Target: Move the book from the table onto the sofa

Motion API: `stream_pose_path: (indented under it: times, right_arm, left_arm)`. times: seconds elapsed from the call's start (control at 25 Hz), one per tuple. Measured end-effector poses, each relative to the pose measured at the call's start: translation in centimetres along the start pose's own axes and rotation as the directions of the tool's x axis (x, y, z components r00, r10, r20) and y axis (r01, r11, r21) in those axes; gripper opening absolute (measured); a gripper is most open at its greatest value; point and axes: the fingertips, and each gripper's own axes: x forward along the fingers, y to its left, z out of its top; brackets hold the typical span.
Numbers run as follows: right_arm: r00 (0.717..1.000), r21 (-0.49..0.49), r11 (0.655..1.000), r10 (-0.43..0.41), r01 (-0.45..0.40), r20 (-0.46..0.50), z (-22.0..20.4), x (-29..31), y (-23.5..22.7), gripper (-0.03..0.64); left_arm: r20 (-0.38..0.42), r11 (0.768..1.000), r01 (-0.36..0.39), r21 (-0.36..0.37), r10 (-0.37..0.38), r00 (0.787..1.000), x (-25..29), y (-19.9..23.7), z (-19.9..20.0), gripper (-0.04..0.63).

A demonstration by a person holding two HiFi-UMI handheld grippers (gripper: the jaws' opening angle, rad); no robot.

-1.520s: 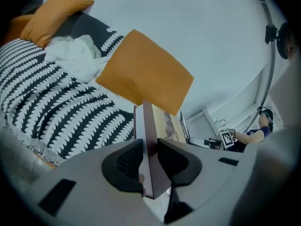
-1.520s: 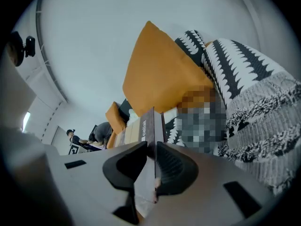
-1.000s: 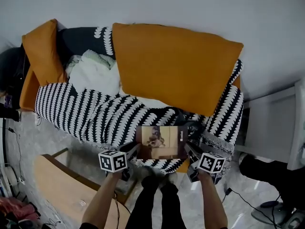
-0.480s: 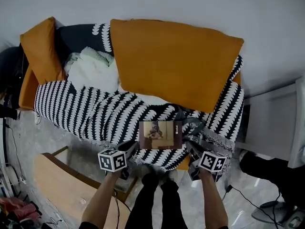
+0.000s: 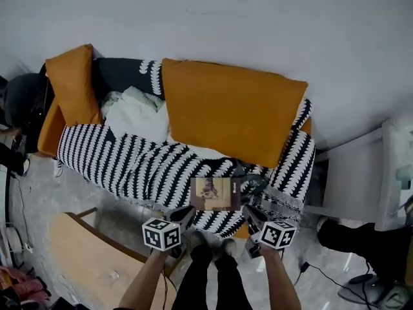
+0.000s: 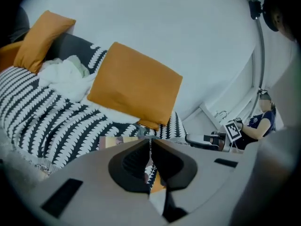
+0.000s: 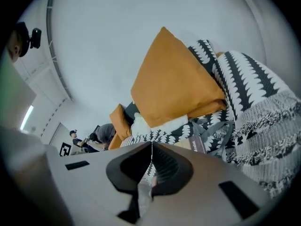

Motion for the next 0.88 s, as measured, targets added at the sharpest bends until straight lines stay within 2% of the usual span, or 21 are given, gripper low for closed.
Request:
stream_pose_path:
  times: [0.28,0.52,0.88]
  right_arm:
    - [0.996,-0.098,0.993,0.078,-0.072,0.053,2.0,-5.7,9.0,0.023]
    - [0.986,-0.232,0.966,0.14,-0.115,0.094,3.8,-10.2,16.2,0.023]
    - [0.962,-0.342,0.924,0.23,-0.169,0.146,5.5,-16.1,23.3,0.023]
  left_arm:
    - [0.069,0.992,0.025,0.127,-0.034,0.997,-5.5,-8.9,3.3,0.015]
    - [0.149,0.972,0.014,0.233,-0.05,0.988,-10.2,-15.4,6.0,0.015]
    - [0.264,0.948,-0.023,0.317,-0.065,0.962,-16.5,-22.0,8.0,0.015]
